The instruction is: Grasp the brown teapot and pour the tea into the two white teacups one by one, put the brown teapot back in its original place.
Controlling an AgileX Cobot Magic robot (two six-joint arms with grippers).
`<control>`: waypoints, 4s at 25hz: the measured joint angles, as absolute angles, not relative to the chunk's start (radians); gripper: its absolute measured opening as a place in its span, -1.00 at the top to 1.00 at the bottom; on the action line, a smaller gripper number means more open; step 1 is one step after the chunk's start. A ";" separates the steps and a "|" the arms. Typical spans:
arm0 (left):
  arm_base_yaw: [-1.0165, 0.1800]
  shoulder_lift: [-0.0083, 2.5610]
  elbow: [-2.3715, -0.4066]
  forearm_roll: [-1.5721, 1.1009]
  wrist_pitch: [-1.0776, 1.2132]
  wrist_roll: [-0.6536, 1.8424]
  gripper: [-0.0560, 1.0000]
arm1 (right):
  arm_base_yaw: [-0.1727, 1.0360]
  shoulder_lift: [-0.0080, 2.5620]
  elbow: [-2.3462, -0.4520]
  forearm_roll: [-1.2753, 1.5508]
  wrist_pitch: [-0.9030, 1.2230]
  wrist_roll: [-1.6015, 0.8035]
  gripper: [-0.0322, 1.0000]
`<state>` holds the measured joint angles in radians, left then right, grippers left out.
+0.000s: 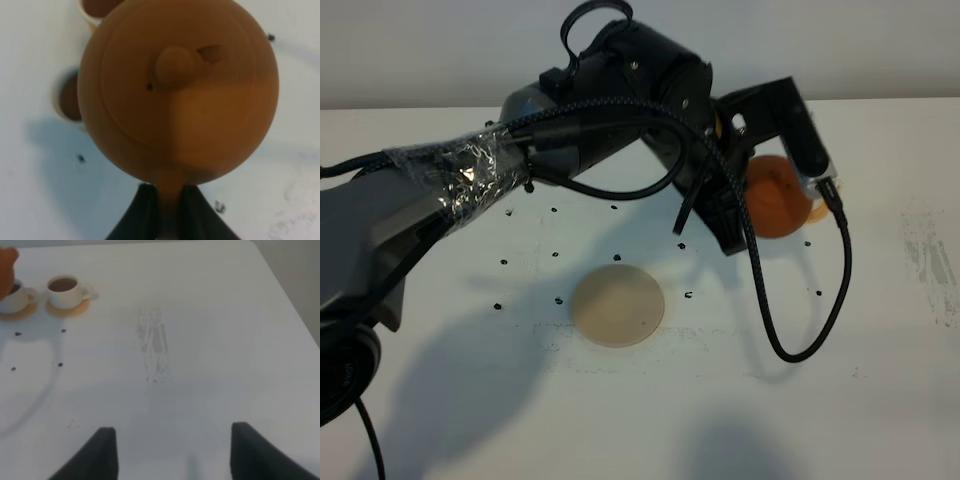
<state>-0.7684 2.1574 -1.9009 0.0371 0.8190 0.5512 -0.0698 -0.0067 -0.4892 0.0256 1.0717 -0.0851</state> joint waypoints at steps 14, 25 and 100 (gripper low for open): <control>-0.768 2.244 -1.863 -0.056 0.715 0.464 0.73 | -0.070 -0.007 -0.489 0.026 1.072 -0.085 -0.06; -0.768 2.299 -1.863 -0.067 0.684 0.464 0.73 | -0.070 -0.007 -0.489 0.026 1.072 -0.085 -0.06; -0.561 1.877 -1.165 -0.046 0.610 0.352 0.73 | -0.070 -0.007 -0.489 0.026 1.072 -0.085 -0.06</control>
